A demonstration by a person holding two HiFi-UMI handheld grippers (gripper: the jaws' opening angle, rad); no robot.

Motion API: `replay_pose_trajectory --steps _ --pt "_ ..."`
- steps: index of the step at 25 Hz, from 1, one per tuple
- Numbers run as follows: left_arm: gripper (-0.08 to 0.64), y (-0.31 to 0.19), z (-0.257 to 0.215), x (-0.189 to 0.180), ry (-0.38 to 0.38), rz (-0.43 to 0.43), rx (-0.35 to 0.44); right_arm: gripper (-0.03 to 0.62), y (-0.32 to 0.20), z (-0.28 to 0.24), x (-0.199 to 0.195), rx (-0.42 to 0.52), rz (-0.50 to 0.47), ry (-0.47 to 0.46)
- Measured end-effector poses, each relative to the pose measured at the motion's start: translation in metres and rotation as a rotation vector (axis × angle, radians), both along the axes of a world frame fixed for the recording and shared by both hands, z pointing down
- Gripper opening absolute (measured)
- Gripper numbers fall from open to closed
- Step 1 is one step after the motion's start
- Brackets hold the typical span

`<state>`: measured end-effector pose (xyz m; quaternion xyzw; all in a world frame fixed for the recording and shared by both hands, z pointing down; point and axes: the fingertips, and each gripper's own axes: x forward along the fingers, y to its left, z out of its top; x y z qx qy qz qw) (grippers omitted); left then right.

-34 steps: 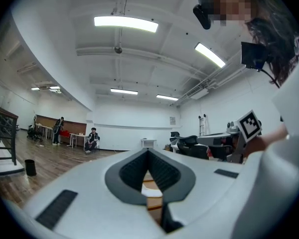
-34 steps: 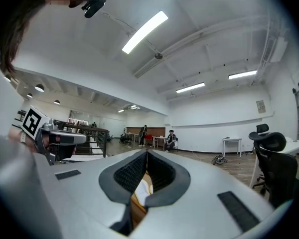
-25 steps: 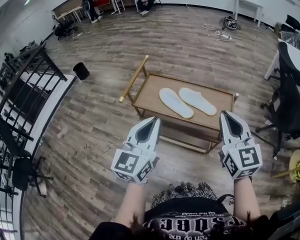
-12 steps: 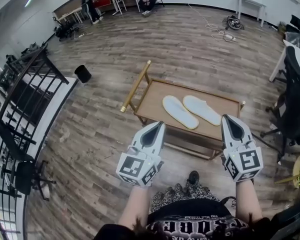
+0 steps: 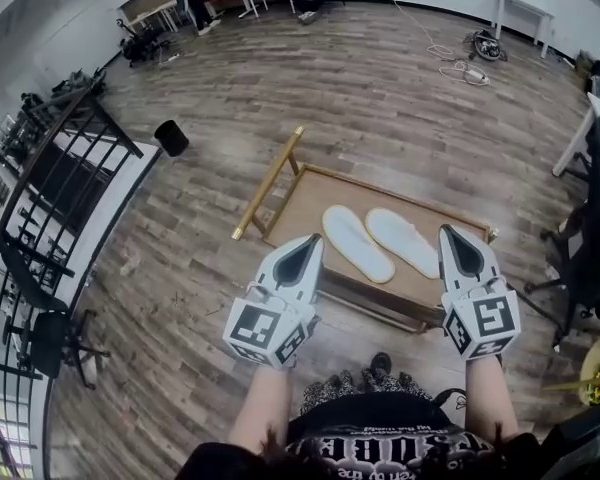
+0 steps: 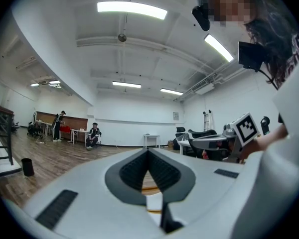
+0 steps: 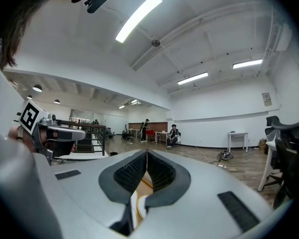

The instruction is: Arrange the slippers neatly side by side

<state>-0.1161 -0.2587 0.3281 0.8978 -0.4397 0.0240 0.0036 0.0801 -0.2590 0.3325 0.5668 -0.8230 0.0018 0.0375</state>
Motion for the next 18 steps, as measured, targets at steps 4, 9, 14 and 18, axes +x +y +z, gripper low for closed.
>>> replay_pose_trajectory --steps 4,9,14,18 --pt "-0.008 -0.018 0.001 0.006 -0.018 -0.003 -0.009 0.005 -0.019 0.008 0.007 -0.018 -0.006 -0.007" --pt "-0.007 -0.038 0.003 0.009 -0.022 -0.011 -0.016 0.005 -0.041 0.017 0.011 -0.028 -0.012 0.014" --pt "-0.006 -0.063 0.007 0.009 -0.029 0.017 -0.028 0.005 -0.060 0.026 0.011 -0.057 0.005 0.008" --pt "-0.007 -0.086 0.008 0.011 -0.024 0.049 -0.029 0.006 -0.078 0.029 0.011 -0.062 0.033 0.016"
